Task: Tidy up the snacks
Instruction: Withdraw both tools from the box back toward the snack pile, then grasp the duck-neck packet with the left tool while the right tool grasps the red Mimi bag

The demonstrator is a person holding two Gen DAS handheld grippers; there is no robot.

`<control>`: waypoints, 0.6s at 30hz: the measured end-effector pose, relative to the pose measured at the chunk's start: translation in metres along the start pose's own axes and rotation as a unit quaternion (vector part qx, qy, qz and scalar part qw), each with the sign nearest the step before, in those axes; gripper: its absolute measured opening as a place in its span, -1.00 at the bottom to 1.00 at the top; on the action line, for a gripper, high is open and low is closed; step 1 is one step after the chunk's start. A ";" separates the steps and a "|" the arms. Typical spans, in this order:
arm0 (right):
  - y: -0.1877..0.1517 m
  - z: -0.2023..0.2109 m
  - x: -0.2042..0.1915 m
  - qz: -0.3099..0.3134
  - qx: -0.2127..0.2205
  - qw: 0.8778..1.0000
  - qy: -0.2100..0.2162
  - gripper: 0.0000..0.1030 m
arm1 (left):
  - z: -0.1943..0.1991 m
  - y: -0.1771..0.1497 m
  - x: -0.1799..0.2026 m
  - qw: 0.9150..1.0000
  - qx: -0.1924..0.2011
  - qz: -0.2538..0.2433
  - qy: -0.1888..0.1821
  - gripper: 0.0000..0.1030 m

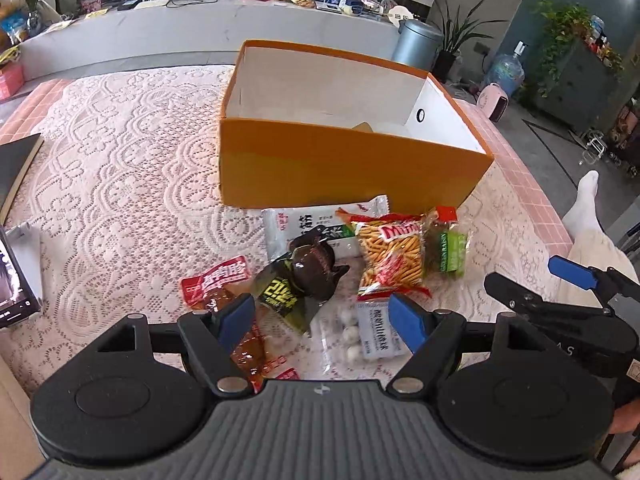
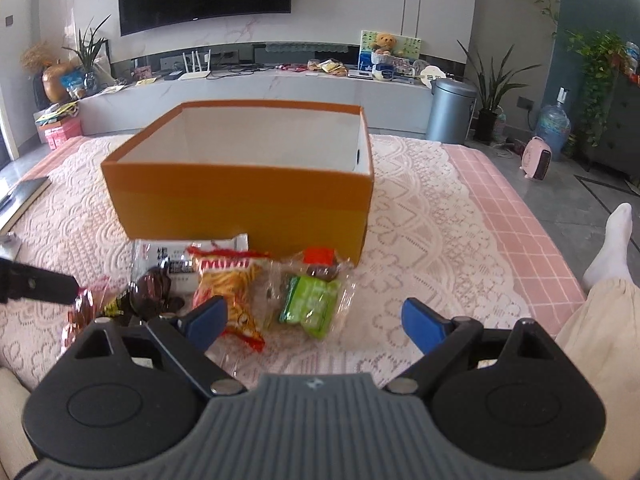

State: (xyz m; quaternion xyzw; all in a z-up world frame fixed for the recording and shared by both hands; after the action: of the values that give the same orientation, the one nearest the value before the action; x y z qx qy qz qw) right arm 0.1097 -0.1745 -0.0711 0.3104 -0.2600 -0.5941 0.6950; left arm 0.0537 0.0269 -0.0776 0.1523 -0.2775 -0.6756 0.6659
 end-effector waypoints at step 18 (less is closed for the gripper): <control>-0.023 -0.021 -0.011 0.045 -0.015 0.999 -0.011 0.77 | -0.056 -0.025 -0.051 0.987 -0.081 0.084 0.109 0.73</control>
State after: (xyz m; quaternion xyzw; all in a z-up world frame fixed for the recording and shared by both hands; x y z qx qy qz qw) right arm 0.1081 -0.1630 -0.1023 0.2816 -0.2723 -0.5698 0.7224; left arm 0.0685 0.0666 -0.1452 0.1467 -0.1600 -0.6168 0.7566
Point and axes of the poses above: each gripper's, at about its wrist camera, not at the fingertips, and z roughly against the way its jaws point, x to its right, y to its top, the point moved 5 cm from there along -z, roughly the way its jaws point, and after that the axes turned 3 degrees about -z, right-handed, at the moved point
